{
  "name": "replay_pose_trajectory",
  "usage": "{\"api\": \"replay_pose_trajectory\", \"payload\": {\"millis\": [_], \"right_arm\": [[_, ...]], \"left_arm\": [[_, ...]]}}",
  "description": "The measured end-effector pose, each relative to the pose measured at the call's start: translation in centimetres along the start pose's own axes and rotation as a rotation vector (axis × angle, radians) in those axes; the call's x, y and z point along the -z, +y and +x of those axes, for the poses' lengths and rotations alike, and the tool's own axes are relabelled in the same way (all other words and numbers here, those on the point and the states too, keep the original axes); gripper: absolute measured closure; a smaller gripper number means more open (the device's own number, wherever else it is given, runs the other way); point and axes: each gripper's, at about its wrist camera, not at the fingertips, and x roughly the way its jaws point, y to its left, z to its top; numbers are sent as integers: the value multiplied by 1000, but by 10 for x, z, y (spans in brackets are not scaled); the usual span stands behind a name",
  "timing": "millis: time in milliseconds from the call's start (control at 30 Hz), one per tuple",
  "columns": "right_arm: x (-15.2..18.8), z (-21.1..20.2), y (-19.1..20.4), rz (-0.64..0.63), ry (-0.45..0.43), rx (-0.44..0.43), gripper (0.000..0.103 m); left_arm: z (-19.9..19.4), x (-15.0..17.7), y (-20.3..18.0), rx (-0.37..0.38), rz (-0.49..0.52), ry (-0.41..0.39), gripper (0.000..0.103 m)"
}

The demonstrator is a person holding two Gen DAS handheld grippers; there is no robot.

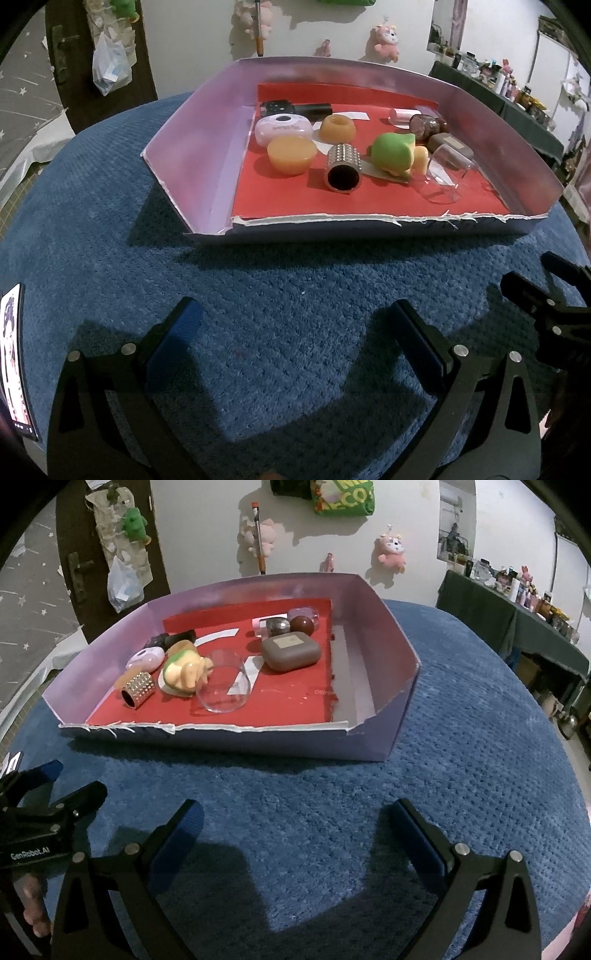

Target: Organize rigid objects

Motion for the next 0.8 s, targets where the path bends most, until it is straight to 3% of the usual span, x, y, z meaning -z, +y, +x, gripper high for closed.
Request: {"api": "replay_pose_trajectory", "payload": {"millis": [800], "right_arm": [[-1,2,0,-2,1,4,0]], "left_arm": [[1,-1,0,1,0,-2,0]]}}
